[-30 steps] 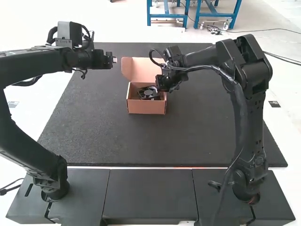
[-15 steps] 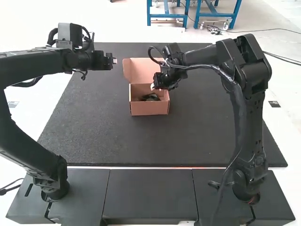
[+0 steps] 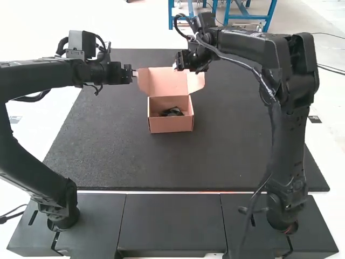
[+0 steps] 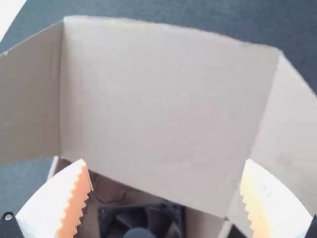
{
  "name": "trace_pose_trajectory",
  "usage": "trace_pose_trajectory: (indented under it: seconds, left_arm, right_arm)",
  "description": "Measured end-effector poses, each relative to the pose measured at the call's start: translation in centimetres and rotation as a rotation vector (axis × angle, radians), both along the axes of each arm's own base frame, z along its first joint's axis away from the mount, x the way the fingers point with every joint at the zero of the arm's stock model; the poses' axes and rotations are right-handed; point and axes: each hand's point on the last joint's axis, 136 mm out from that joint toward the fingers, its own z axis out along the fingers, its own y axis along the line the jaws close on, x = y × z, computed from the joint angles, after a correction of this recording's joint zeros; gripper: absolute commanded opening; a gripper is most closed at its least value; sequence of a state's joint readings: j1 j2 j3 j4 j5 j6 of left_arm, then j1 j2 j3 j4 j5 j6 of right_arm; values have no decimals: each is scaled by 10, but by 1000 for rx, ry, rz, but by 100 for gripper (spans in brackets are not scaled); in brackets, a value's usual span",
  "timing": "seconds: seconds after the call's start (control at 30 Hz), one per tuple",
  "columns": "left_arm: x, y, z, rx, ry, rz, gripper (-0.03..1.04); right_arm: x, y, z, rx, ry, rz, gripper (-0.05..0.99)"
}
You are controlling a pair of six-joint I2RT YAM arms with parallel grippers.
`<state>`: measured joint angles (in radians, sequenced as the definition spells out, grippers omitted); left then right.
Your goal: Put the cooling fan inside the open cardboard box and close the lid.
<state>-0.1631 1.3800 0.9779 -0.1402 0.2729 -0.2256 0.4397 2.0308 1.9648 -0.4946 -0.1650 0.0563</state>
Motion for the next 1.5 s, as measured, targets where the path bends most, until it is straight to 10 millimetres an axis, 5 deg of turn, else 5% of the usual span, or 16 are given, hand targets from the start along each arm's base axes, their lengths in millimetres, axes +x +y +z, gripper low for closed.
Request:
trace_pose_trajectory:
  seconds: [0.27,0.37,0.73,1.0,1.27,1.5]
  left_arm:
    - [3,-14,-7,-33,-19,-34,96]
    - [5,-10,-8,-38,-16,-22,96]
    - [9,1,-4,-48,-30,-2,96]
    - [10,1,-3,-49,-34,-3,96]
    - [10,8,-7,-49,-26,11,96]
    - [11,13,-7,-50,-27,23,96]
  right_arm:
    - [33,-91,0,-96,-45,-137,77]
    - [35,-106,-10,-118,-36,-154,77]
    - [36,-85,-10,-113,-85,-110,76]
    - [29,-59,-12,-97,-84,-55,51]
    - [12,-60,-46,-106,-4,-32,29]
    - [11,-57,-45,-78,1,-15,16]
